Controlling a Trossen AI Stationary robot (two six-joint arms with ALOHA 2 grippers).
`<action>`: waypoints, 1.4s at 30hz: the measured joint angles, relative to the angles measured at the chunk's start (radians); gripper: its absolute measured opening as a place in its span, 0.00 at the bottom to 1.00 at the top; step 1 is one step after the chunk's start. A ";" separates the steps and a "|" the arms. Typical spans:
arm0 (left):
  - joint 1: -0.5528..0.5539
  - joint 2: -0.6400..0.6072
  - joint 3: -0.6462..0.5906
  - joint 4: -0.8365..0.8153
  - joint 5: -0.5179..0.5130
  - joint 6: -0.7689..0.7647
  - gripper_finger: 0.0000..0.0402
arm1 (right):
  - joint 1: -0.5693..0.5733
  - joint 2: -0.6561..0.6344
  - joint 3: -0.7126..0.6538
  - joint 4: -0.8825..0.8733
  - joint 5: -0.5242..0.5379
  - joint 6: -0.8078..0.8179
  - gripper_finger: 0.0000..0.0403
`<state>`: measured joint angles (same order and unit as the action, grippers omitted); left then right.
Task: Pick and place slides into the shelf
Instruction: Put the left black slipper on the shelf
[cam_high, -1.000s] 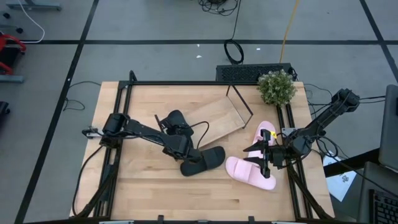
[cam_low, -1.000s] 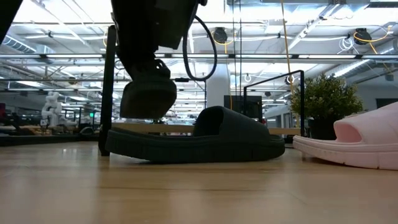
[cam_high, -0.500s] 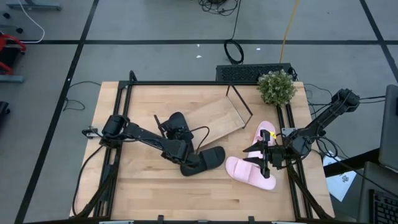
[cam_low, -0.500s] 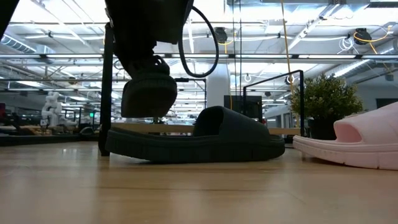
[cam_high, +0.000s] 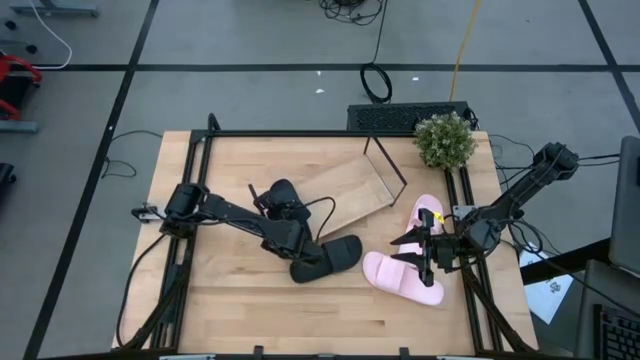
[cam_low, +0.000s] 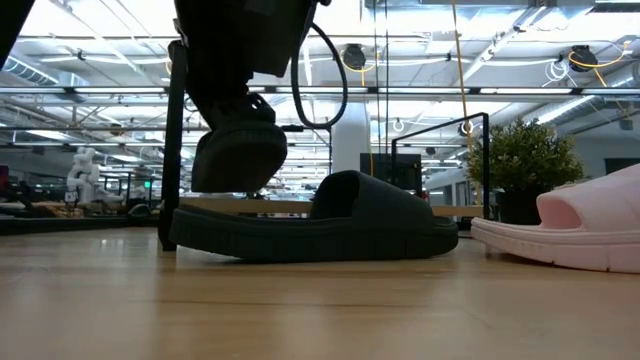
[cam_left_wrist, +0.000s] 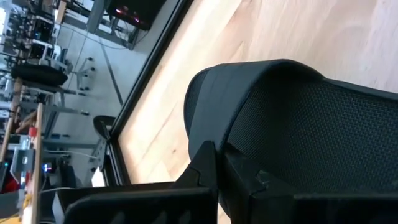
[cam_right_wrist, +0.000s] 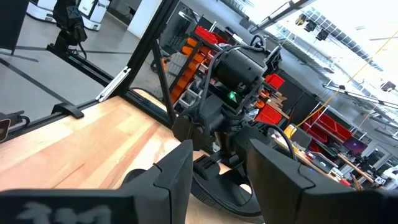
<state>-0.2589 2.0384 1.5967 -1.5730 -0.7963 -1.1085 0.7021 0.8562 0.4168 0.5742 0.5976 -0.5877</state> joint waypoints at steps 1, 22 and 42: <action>0.004 0.000 0.000 0.001 0.001 0.000 0.00 | 0.000 0.000 0.000 -0.003 0.000 0.001 0.36; 0.050 -0.002 0.013 0.002 0.037 0.105 0.00 | 0.000 0.000 0.000 -0.026 0.000 0.019 0.36; 0.044 0.003 0.013 0.002 0.091 0.094 0.00 | 0.000 0.000 0.000 -0.026 0.000 0.023 0.36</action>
<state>-0.2146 2.0411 1.6093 -1.5707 -0.7054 -1.0150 0.7021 0.8562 0.4168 0.5480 0.5976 -0.5645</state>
